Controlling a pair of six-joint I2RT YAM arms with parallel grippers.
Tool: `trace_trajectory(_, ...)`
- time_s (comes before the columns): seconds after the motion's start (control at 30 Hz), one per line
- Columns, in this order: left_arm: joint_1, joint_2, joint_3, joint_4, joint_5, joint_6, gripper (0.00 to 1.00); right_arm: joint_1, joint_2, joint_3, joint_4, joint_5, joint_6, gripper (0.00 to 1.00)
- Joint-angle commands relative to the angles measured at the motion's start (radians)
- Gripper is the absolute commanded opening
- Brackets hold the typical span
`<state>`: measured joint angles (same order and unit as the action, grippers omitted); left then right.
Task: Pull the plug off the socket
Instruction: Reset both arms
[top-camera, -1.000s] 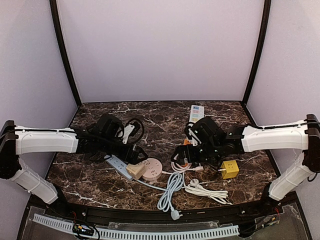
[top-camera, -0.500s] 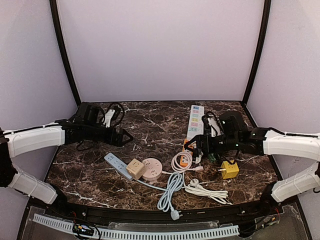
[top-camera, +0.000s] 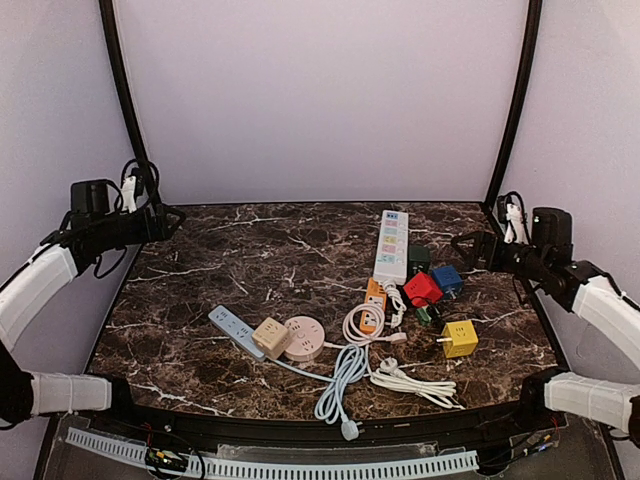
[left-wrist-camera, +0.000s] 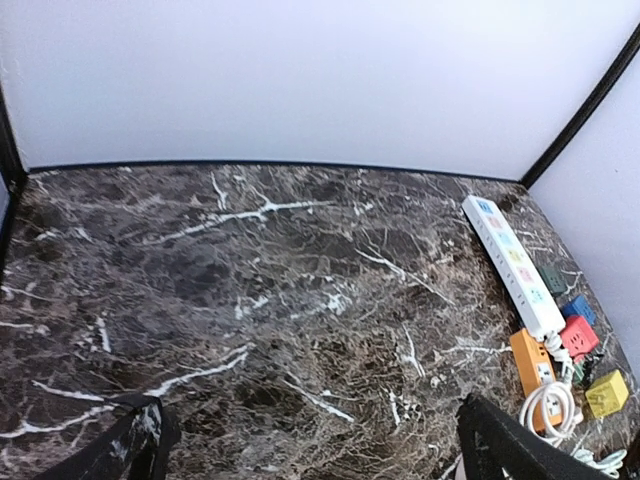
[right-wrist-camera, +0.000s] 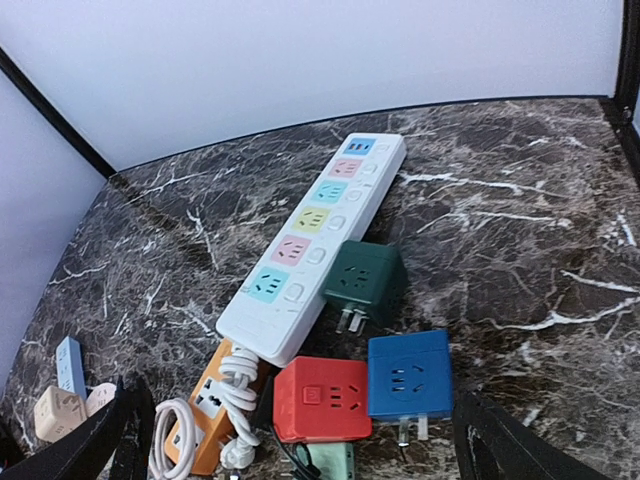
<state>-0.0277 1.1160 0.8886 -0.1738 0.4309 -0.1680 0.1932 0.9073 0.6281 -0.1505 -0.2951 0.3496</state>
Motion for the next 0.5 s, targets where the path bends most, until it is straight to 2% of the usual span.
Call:
trace_trajectory(0.0, 0.024, -0.168, -0.052, -0.006, -0.069, 0.051, 0.99, -0.044, -0.075, 0.017, -0.051, 0.072, -0.11, 0.99)
trace_trajectory(0.1, 0.025, -0.291, -0.127, 0.014, -0.143, 0.066, 0.99, -0.048, -0.128, 0.001, -0.033, 0.151, -0.132, 0.99)
trace_trajectory(0.23, 0.025, -0.391, -0.19, 0.038, -0.151, 0.076, 0.99, -0.048, -0.214, -0.08, 0.05, 0.219, -0.141, 0.99)
trace_trajectory(0.47, 0.025, -0.433, -0.2, 0.037, -0.186, 0.088, 0.99, -0.048, -0.285, -0.147, 0.093, 0.272, -0.152, 0.99)
